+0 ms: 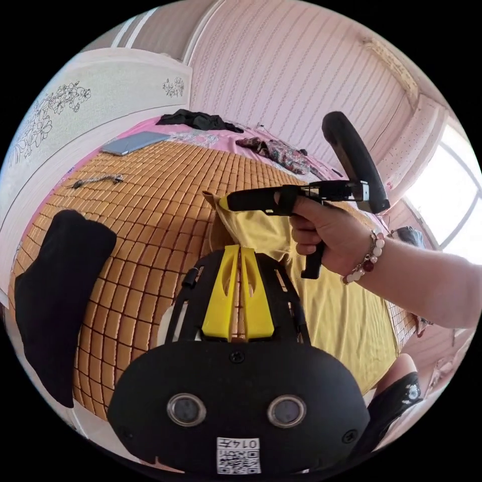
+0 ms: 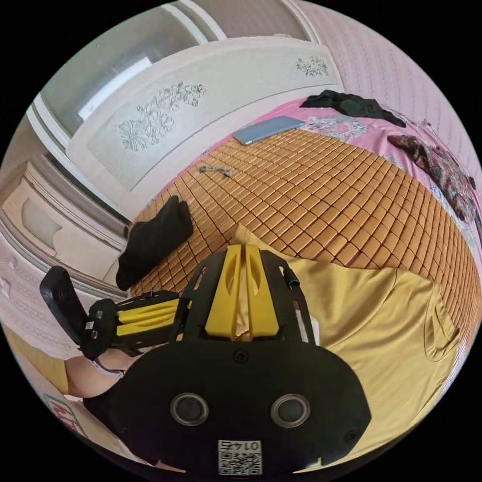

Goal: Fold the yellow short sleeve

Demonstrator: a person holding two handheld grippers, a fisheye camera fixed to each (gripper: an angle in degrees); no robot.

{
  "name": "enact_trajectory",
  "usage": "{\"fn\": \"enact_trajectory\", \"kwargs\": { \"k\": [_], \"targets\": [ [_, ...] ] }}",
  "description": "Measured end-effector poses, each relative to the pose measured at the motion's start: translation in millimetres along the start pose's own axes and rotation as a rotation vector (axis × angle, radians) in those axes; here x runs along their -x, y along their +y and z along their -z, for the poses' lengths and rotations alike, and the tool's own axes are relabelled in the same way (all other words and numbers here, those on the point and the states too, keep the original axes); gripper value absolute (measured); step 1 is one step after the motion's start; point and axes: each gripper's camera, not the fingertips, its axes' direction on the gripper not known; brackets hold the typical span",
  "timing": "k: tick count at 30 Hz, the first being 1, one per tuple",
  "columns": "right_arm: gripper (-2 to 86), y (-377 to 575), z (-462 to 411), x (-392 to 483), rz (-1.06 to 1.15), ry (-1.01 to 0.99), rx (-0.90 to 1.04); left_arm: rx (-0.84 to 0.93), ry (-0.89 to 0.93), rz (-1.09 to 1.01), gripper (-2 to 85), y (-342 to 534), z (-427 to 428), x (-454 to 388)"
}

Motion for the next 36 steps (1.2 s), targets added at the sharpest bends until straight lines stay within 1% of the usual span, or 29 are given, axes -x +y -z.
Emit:
{"fn": "enact_trajectory", "kwargs": {
  "k": [1,2,3,4,6,7,9,11,13,17,19,22,25,27,32,34,36],
  "targets": [
    [1.2,8.0,22.9,-7.3,-0.023,-0.034,-0.044,-0.043,0.069,-0.06,-0.9,-5.9,5.6,-21.8],
    [1.4,29.5,69.5,-21.2,-0.048,-0.097,-0.125,-0.061,0.111,-0.09,-0.9,-8.3,7.9,-33.6],
    [1.6,56.9,112.7,-33.7,-0.055,-0.111,-0.179,-0.083,0.196,-0.146,-0.8,-11.1,10.4,-58.4],
    [1.8,72.5,131.6,-40.2,-0.066,-0.092,-0.193,-0.08,0.269,-0.191,-0.6,-10.8,8.5,-83.1],
    [3.2,142.8,186.4,-68.5,-0.168,0.061,-0.19,-0.044,0.346,-0.221,0.2,-3.8,-2.1,-112.9],
    [3.7,161.2,195.0,-75.1,-0.19,0.103,-0.183,0.002,0.38,-0.236,1.2,3.8,-13.8,-127.7],
    [6.3,224.5,213.7,-102.8,-0.322,0.224,-0.096,0.093,0.375,-0.23,2.1,16.8,-34.3,-140.3],
    [7.0,256.3,221.2,-114.7,-0.38,0.241,-0.055,0.167,0.35,-0.217,2.4,27.5,-49.6,-144.3],
    [7.2,273.5,225.5,-116.9,-0.387,0.257,-0.044,0.229,0.288,-0.217,2.0,35.1,-61.2,-144.9],
    [6.7,281.4,216.3,-112.3,-0.343,0.3,-0.018,0.298,0.234,-0.236,1.4,32.1,-76.5,-152.9],
    [6.6,281.2,210.5,-109.7,-0.331,0.341,-0.008,0.331,0.217,-0.284,1.1,24.7,-89.0,-173.3],
    [6.7,294.8,218.4,-111.9,-0.377,0.385,-0.059,0.356,0.236,-0.364,0.7,15.5,-103.7,-210.0],
    [7.0,333.5,249.9,-130.9,-0.535,0.459,-0.144,0.376,0.274,-0.457,0.4,5.9,-116.2,-251.4],
    [7.5,374.3,284.5,-148.8,-0.684,0.582,-0.212,0.378,0.28,-0.51,0.3,-1.2,-123.8,-276.9],
    [9.0,441.1,341.4,-185.0,-0.907,0.74,-0.305,0.384,0.342,-0.649,0.0,-26.1,-150.1,-348.3],
    [9.4,458.8,354.8,-197.6,-0.962,0.758,-0.347,0.379,0.366,-0.719,0.1,-40.1,-168.4,-386.8],
    [8.9,473.3,363.3,-213.8,-0.99,0.707,-0.388,0.381,0.377,-0.761,0.2,-51.5,-184.9,-416.6]
  ]
}}
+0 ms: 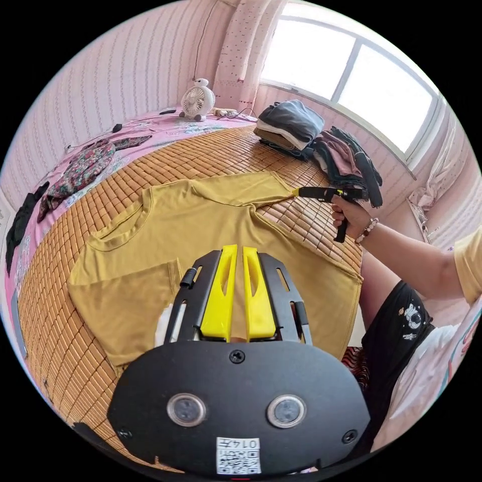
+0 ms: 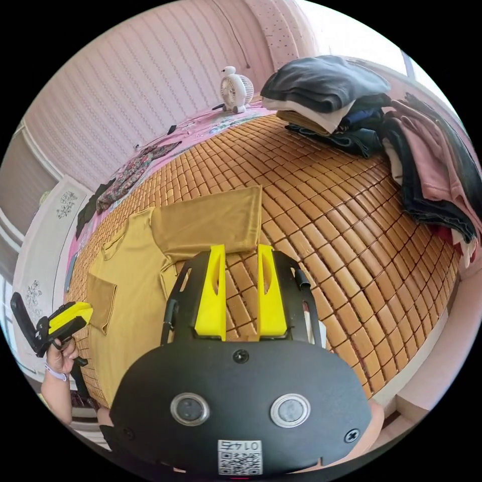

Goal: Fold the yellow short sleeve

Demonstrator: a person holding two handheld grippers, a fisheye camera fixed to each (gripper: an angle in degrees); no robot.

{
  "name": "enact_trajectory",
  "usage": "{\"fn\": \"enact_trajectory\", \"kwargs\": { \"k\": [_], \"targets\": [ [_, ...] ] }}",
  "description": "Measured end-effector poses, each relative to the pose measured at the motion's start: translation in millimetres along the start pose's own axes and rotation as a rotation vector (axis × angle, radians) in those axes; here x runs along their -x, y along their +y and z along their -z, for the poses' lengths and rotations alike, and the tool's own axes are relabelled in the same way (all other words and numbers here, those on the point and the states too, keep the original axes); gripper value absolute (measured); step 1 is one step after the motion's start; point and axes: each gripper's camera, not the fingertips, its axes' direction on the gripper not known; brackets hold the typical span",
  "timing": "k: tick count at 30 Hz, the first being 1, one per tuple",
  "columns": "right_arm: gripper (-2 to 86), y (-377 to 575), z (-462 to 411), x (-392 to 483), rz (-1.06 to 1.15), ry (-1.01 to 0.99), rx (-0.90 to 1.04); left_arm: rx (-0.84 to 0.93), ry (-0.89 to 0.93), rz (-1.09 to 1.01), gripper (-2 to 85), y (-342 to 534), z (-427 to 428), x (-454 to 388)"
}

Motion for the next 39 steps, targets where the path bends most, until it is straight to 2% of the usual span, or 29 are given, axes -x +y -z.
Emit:
{"fn": "enact_trajectory", "kwargs": {
  "k": [7,10,19,22,30,39],
  "targets": [
    [3.9,-0.1,-9.1,-34.0,-0.031,-0.06,0.035,0.029,0.051,-0.121,2.5,-134.3,-76.6,-33.8],
    [2.9,3.3,-6.3,-47.0,-0.005,-0.086,0.027,0.04,0.007,-0.19,3.4,-183.3,-117.4,-57.6],
    [1.7,9.1,0.3,-85.1,-0.059,-0.182,0.013,0.2,-0.001,-0.141,7.7,-290.3,-226.8,-105.2],
    [1.6,10.4,2.2,-92.3,-0.061,-0.192,0.011,0.303,-0.08,-0.126,8.7,-303.0,-253.2,-114.0],
    [1.5,14.0,6.3,-108.9,-0.078,-0.231,0.004,0.32,-0.046,-0.206,0.5,-309.0,-259.4,-116.0],
    [1.6,19.5,9.8,-121.8,-0.113,-0.325,-0.017,0.29,-0.09,-0.192,-0.9,-295.9,-240.7,-92.3]
  ]
}}
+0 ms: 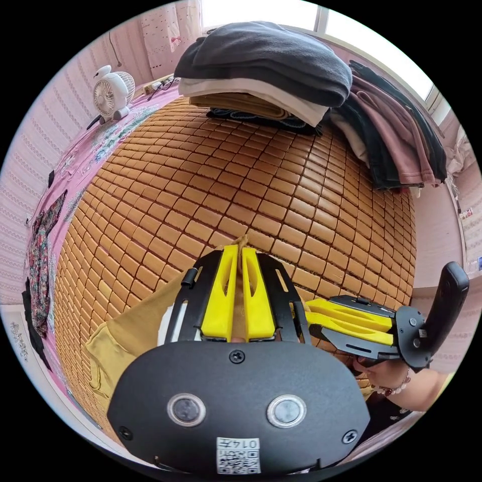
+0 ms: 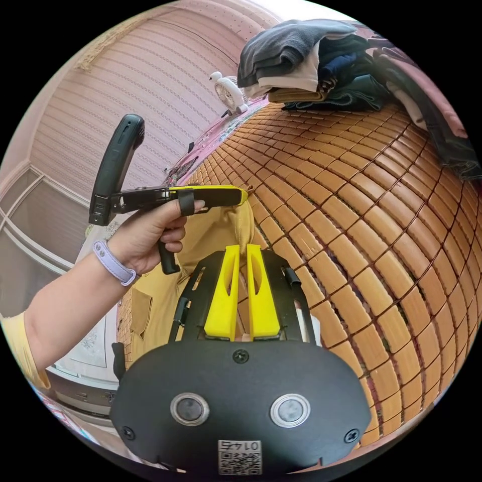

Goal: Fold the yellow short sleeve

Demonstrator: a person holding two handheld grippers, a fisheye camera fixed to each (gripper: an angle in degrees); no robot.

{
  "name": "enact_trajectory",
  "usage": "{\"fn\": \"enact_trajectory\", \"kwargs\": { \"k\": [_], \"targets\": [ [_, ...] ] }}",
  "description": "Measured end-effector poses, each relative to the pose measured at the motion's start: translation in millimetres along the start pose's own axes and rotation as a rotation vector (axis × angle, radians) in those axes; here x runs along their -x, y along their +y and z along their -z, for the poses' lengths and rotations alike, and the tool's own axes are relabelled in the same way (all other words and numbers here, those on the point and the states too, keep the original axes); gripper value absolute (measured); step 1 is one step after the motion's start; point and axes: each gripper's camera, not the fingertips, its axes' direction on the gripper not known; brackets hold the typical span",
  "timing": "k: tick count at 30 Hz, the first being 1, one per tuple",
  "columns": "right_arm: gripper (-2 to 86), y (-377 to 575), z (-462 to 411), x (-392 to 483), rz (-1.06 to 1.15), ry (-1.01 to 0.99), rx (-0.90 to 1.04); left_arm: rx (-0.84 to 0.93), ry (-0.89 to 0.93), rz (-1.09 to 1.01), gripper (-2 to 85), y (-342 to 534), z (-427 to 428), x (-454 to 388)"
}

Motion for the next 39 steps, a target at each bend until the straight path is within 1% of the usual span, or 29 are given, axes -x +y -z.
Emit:
{"fn": "enact_trajectory", "kwargs": {
  "k": [2,4,5,7,8,9,10,11,13,14,16,18,19,22,27,29,32,34,37,39],
  "targets": [
    [1.7,0.9,4.0,8.5,0.05,-0.026,-0.025,-0.065,0.007,0.022,-0.9,13.1,22.5,14.2],
    [1.9,-0.8,12.7,30.6,0.146,-0.059,-0.059,-0.19,0.019,0.071,-0.9,46.0,69.5,42.6],
    [2.0,-3.0,19.7,51.2,0.231,-0.104,-0.078,-0.223,0.02,0.088,-0.9,57.9,82.8,50.8],
    [2.3,-5.1,28.6,88.4,0.376,-0.18,-0.082,-0.349,0.011,0.157,-0.9,120.0,134.2,80.2],
    [2.6,-3.5,31.7,115.8,0.49,-0.232,-0.053,-0.368,0.002,0.175,-0.9,138.6,145.4,86.0],
    [2.9,2.5,31.0,143.2,0.613,-0.281,0.002,-0.397,-0.008,0.209,-0.8,178.7,163.9,95.0],
    [3.2,7.0,28.7,156.1,0.671,-0.3,0.04,-0.399,-0.005,0.233,-0.7,219.8,173.8,101.8],
    [3.8,18.0,20.8,177.9,0.752,-0.315,0.119,-0.387,-0.002,0.255,-0.6,240.4,175.1,105.6],
    [5.4,39.2,5.4,201.2,0.846,-0.345,0.234,-0.315,0.057,0.397,-0.2,324.6,167.5,124.0],
    [6.1,53.2,-6.8,210.5,0.892,-0.357,0.309,-0.311,0.078,0.437,0.1,346.3,164.5,128.3],
    [7.3,67.3,-27.5,215.8,0.903,-0.303,0.39,-0.268,0.119,0.573,2.4,420.2,148.3,141.8],
    [8.0,71.3,-49.9,220.0,0.874,-0.225,0.436,-0.222,0.168,0.666,4.9,459.4,136.2,152.6],
    [8.0,70.8,-54.6,222.6,0.87,-0.202,0.44,-0.228,0.202,0.705,5.9,479.6,132.4,157.7],
    [7.9,66.9,-76.1,244.8,0.867,-0.1,0.428,-0.269,0.202,0.755,6.1,510.0,131.1,165.1],
    [7.5,71.1,-131.9,308.3,0.958,0.075,0.392,-0.281,0.183,0.735,5.8,519.2,126.1,168.2],
    [7.4,66.3,-153.5,327.1,0.965,0.106,0.36,-0.285,0.17,0.71,5.8,516.7,125.3,165.4],
    [7.0,49.2,-191.3,353.3,0.942,0.131,0.368,-0.292,0.134,0.678,5.7,509.5,127.2,158.0],
    [7.0,36.9,-202.3,363.6,0.933,0.156,0.384,-0.3,0.102,0.621,5.7,496.2,129.8,146.7],
    [6.7,26.6,-169.2,359.5,0.957,0.067,0.316,-0.302,0.069,0.554,5.6,474.7,131.8,148.7],
    [6.6,42.7,-142.3,343.1,1.066,0.011,0.328,-0.333,0.074,0.548,5.4,461.6,134.3,168.1]
  ]
}}
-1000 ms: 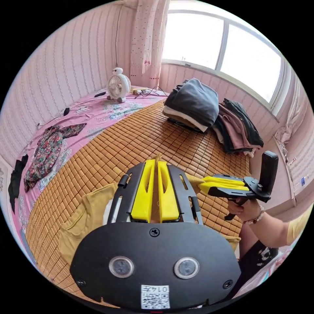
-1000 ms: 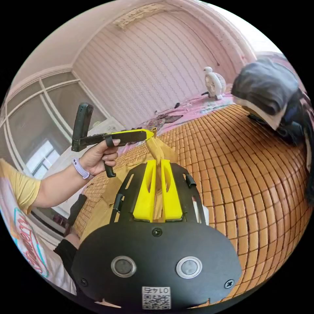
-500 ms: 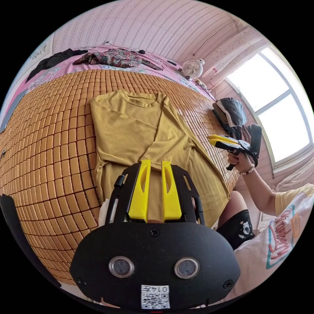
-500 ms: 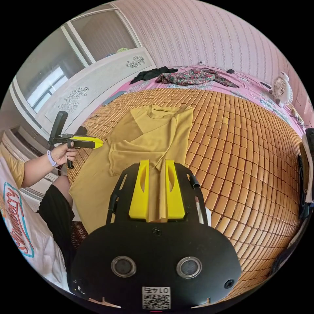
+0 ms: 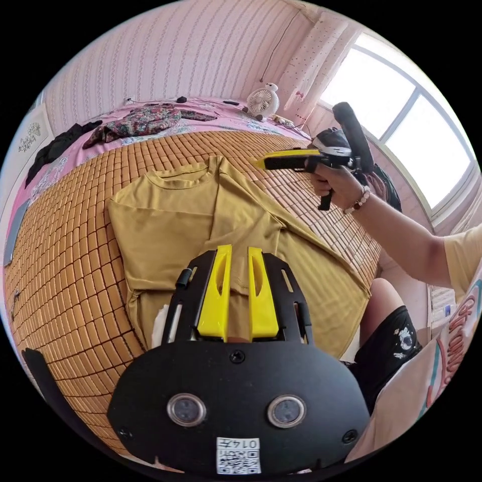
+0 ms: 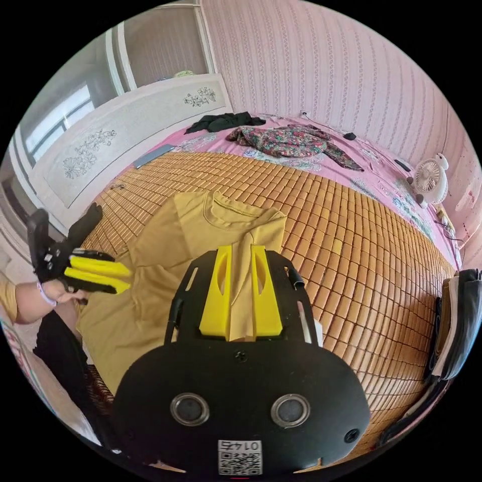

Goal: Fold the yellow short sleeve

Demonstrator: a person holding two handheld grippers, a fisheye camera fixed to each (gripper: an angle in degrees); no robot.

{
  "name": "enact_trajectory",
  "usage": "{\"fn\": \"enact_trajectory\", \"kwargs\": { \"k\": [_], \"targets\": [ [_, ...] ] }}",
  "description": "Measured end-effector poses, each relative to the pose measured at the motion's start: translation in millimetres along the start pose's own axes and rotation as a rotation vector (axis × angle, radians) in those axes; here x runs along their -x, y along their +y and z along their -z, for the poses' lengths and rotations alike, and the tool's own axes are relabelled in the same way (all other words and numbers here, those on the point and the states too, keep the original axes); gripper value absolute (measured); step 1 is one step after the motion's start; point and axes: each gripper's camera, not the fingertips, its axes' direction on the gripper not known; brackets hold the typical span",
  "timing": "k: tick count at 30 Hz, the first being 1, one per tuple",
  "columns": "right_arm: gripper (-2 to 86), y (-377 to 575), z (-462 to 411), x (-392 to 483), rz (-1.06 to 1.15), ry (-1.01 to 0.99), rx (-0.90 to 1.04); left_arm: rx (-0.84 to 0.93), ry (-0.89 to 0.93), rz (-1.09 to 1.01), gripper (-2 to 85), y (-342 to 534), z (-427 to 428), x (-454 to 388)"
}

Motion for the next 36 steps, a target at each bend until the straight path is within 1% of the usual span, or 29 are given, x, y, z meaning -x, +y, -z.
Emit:
{"fn": "enact_trajectory", "kwargs": {
  "k": [3,6,8,10,14,16,18,21,24,27,30,32,34,36],
  "targets": [
    [7.0,32.5,-5.1,21.1,0.123,-0.005,0.098,-0.027,0.068,-0.017,4.8,-52.7,-14.9,23.7],
    [7.1,45.9,-23.8,30.5,0.119,-0.04,0.154,0.031,0.111,0.01,3.7,-108.5,-52.8,45.9],
    [7.0,48.0,-38.2,29.1,0.086,-0.056,0.187,0.06,0.09,0.037,3.7,-134.3,-74.7,52.1],
    [6.2,50.3,-52.0,26.1,0.064,-0.029,0.229,0.108,0.034,0.031,5.1,-160.3,-100.1,48.1],
    [2.6,55.7,-42.5,4.4,-0.02,-0.08,0.161,0.219,-0.03,0.002,4.6,-182.7,-136.0,33.9],
    [1.9,62.5,-25.7,-7.1,-0.062,-0.101,0.088,0.275,-0.058,0.018,0.5,-185.6,-149.8,31.8],
    [1.5,76.4,-1.8,-25.1,-0.132,-0.122,-0.003,0.241,-0.026,0.003,-0.4,-186.5,-146.7,28.9],
    [1.4,97.7,19.5,-47.1,-0.209,-0.116,-0.084,0.163,-0.006,-0.053,-0.8,-200.3,-135.3,17.1],
    [1.4,115.8,26.4,-65.0,-0.262,-0.11,-0.109,0.13,0.0,-0.127,-0.8,-225.9,-133.4,-2.6],
    [1.6,126.7,22.5,-72.5,-0.284,-0.125,-0.105,0.139,-0.056,-0.155,-0.6,-239.3,-131.7,-15.0],
    [1.7,128.0,17.3,-69.4,-0.258,-0.119,-0.091,0.175,-0.098,-0.086,0.5,-228.7,-130.9,-6.5],
    [1.7,126.8,15.7,-66.9,-0.241,-0.109,-0.084,0.211,-0.078,-0.045,4.5,-218.8,-136.9,1.6],
    [1.7,126.1,16.2,-66.1,-0.236,-0.109,-0.087,0.289,-0.037,0.034,7.1,-212.2,-154.8,11.6],
    [1.7,125.6,18.2,-67.2,-0.239,-0.115,-0.093,0.331,-0.007,0.064,5.7,-211.2,-168.3,14.9]
  ]
}}
